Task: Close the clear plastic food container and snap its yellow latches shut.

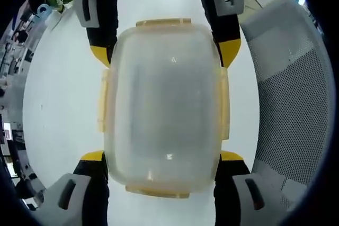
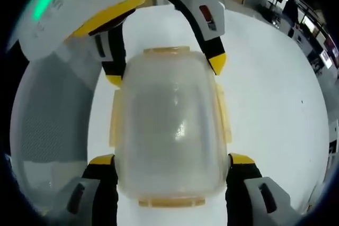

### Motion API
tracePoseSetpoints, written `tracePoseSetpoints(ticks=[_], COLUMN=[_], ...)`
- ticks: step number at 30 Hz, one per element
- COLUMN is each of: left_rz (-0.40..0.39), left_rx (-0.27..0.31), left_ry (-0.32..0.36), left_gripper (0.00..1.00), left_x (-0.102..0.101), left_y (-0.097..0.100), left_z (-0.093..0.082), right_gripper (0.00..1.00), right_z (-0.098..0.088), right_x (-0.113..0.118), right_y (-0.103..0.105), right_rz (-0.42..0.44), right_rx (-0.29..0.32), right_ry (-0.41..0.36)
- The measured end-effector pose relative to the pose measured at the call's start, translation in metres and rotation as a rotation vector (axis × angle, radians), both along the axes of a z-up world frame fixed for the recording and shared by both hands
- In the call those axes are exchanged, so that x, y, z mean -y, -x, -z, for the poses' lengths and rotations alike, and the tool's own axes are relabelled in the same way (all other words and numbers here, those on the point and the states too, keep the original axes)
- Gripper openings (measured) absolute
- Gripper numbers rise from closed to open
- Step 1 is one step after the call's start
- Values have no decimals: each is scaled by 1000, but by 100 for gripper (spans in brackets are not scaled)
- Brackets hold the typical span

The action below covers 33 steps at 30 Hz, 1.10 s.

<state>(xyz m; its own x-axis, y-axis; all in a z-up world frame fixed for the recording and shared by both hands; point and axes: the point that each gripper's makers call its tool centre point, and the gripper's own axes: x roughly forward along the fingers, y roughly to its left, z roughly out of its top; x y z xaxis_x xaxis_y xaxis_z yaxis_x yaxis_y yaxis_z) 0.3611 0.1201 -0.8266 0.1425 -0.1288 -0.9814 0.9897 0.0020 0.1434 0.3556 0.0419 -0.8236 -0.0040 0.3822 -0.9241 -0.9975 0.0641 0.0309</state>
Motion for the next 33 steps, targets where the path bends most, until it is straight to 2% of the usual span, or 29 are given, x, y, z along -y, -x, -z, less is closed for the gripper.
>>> tracePoseSetpoints(ticks=[18,33], left_rz=[-30,-16], left_rx=[-1,-2], left_ry=[34,51], left_gripper=[82,82], left_x=[-40,-64], left_y=[-1,-3], left_z=[-1,-2], right_gripper=[85,86], right_z=[-2,-2], right_x=[-42,-69], right_y=[-4,-4], right_rz=[-23,2], right_rx=[9,22], right_ry=[-67,-80])
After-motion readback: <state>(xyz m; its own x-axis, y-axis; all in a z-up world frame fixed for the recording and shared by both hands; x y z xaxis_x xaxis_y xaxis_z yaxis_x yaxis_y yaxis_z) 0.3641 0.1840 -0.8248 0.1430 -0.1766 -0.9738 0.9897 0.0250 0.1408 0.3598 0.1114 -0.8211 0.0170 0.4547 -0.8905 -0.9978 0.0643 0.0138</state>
